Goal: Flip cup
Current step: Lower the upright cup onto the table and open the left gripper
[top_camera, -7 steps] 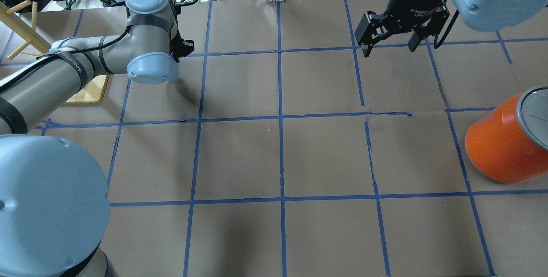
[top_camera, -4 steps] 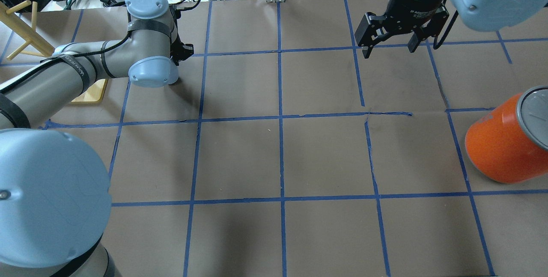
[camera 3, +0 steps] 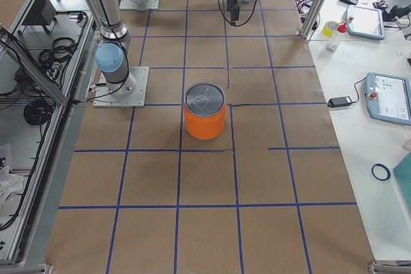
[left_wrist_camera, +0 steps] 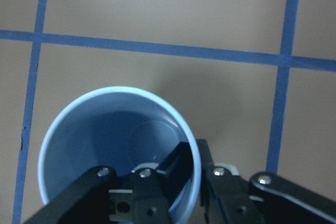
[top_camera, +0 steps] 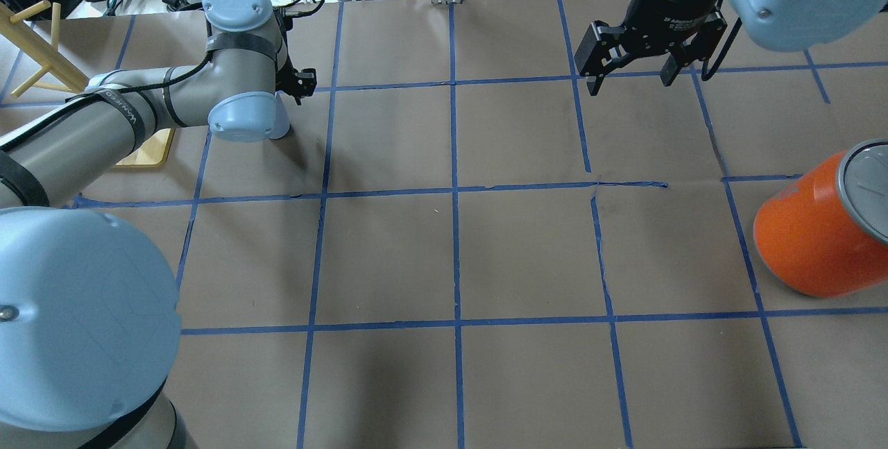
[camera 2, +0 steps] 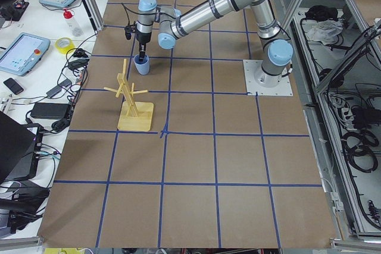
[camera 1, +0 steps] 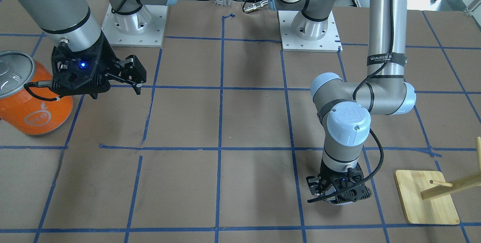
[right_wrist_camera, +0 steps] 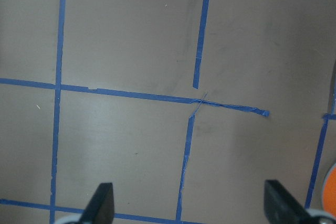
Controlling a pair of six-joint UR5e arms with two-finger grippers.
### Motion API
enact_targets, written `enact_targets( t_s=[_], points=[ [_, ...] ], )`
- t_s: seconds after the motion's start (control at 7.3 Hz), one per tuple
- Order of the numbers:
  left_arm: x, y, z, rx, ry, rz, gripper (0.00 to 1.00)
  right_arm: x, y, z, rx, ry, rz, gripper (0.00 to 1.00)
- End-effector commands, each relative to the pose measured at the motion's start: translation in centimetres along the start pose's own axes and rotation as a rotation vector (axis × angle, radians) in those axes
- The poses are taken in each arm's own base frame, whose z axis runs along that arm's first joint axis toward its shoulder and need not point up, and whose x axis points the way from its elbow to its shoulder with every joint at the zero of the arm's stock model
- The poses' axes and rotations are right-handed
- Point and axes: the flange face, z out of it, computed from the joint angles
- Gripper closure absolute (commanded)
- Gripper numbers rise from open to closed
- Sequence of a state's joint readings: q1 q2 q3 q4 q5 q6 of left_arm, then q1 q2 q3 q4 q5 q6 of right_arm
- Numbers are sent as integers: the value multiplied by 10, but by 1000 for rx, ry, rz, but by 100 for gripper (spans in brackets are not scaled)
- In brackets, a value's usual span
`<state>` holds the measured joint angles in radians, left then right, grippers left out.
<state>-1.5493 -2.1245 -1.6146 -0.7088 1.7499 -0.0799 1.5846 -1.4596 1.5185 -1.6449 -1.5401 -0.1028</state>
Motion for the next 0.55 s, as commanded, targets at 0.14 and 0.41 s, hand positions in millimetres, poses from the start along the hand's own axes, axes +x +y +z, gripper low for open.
enact_targets(
  t_s=[0.14, 0.41],
  points=[
    [-12, -11, -64, 88, 7, 3, 0, 0, 0, 0, -1, -3, 8, 0],
    [-14, -4, -121, 67, 12, 9, 0, 0, 0, 0, -1, -3, 11, 0]
  ],
)
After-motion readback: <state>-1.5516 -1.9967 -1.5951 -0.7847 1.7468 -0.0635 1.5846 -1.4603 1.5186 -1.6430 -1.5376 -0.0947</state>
